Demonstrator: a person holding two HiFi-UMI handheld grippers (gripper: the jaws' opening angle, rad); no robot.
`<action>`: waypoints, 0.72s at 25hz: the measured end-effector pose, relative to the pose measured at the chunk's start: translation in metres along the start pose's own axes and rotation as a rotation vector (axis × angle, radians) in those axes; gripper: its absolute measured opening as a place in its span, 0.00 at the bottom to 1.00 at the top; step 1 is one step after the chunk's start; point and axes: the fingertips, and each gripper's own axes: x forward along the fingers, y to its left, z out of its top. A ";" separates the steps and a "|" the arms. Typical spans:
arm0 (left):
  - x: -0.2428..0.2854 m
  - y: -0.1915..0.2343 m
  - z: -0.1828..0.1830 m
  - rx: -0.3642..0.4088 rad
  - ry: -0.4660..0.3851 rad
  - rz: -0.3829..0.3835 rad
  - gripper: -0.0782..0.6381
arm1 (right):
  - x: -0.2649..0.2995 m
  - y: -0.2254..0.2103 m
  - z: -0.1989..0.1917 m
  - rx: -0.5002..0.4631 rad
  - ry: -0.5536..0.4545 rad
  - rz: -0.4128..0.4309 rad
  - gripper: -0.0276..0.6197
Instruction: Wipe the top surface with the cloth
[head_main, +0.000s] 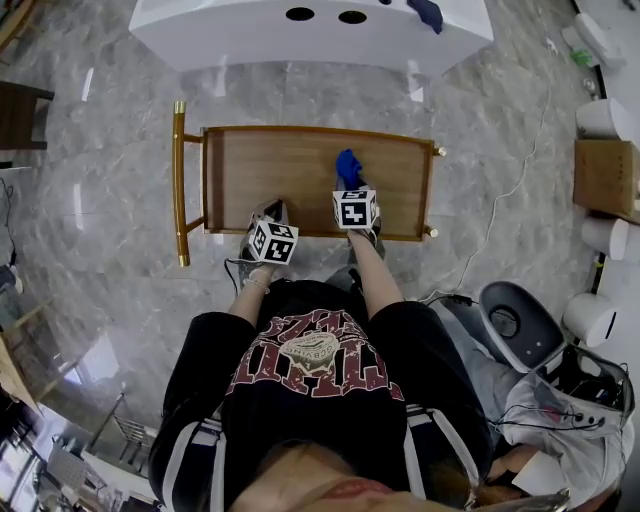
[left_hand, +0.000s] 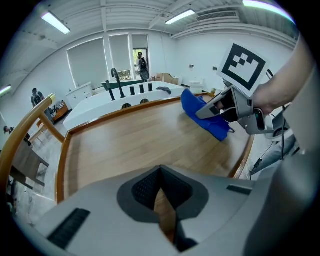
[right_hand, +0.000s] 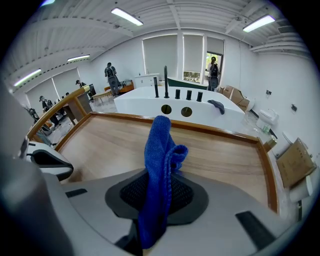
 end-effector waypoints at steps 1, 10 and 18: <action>-0.001 0.002 -0.001 -0.005 0.002 0.004 0.18 | 0.001 0.004 0.002 -0.004 0.001 0.008 0.18; -0.006 0.016 -0.006 -0.060 0.005 0.027 0.18 | 0.011 0.028 0.014 -0.016 -0.001 0.049 0.18; -0.010 0.027 -0.008 -0.119 -0.003 0.031 0.18 | 0.016 0.044 0.024 -0.047 -0.006 0.067 0.18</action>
